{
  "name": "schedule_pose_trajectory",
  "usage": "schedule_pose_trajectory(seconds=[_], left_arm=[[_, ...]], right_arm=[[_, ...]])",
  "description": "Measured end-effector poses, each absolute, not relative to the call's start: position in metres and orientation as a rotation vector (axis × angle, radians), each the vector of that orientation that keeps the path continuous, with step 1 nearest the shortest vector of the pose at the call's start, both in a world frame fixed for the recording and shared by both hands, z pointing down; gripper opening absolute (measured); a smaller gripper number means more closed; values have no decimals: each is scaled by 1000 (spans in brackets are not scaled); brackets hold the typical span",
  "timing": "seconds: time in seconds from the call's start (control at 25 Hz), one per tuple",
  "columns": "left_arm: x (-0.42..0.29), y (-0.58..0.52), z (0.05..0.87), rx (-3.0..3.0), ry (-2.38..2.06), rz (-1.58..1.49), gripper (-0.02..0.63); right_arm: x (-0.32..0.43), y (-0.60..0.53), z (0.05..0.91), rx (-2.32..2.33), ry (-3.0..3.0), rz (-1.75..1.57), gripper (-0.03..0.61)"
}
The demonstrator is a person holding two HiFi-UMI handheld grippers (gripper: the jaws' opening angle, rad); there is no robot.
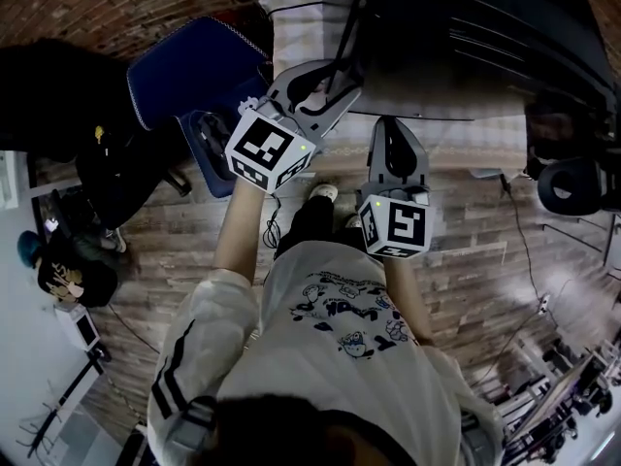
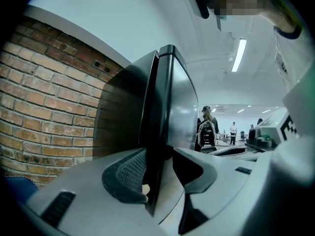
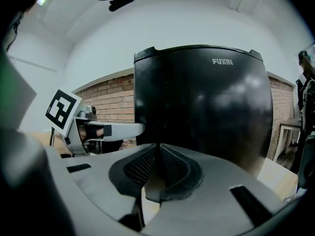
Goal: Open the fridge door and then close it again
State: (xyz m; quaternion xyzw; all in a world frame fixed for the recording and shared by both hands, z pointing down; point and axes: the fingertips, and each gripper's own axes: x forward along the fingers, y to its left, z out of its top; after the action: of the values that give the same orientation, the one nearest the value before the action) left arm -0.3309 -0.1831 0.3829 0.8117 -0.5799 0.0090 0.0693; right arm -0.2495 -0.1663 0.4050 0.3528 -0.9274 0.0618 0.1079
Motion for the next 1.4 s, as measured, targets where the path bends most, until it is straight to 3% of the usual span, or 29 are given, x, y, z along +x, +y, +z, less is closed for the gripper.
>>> schedule_pose_trajectory(seconds=[1.4], left_arm=[[-259, -111, 385, 2521, -1722, 58, 156]], right_arm=[[-175, -130, 390, 1228, -2693, 145, 41]])
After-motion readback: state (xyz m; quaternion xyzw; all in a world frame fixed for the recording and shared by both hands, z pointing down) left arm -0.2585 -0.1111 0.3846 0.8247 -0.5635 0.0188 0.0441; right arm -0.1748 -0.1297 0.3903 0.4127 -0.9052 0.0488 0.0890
